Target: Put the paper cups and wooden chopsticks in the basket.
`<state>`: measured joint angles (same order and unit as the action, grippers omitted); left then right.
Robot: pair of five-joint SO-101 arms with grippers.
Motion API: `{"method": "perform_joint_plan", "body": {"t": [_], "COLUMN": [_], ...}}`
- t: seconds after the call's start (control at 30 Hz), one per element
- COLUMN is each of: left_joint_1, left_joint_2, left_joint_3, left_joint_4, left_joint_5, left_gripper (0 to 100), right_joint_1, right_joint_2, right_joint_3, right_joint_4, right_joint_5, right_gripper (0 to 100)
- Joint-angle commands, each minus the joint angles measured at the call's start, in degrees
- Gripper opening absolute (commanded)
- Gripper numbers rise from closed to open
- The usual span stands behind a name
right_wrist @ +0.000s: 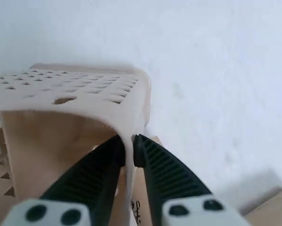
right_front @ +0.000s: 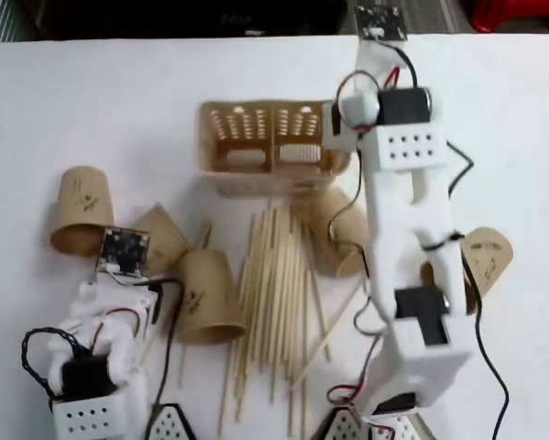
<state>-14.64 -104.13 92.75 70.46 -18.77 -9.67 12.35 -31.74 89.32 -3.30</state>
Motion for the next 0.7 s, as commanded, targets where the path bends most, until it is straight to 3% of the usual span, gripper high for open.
{"method": "perform_joint_plan", "body": {"t": [0.0,0.33,0.57,0.67], "left_joint_1": [-0.4,-0.4,-0.4,-0.4], "left_joint_2": [-0.1,-0.1,-0.1,-0.1], "left_joint_3": [-0.5,-0.4,-0.4,-0.4], "left_joint_4": [0.1,0.1,0.1,0.1], "left_joint_5": [0.0,0.0,0.0,0.0], "left_gripper": [21,21,21,21], "right_joint_1": [0.9,2.2,2.3,2.3], "right_joint_2": [6.1,12.6,10.3,8.1], "right_joint_3": [-15.2,-20.4,-23.6,-24.9], "right_joint_4": [7.8,9.2,9.1,9.1], "right_joint_5": [-0.4,2.6,8.7,11.8], "right_gripper": [1.8,2.6,25.2,26.1]}}
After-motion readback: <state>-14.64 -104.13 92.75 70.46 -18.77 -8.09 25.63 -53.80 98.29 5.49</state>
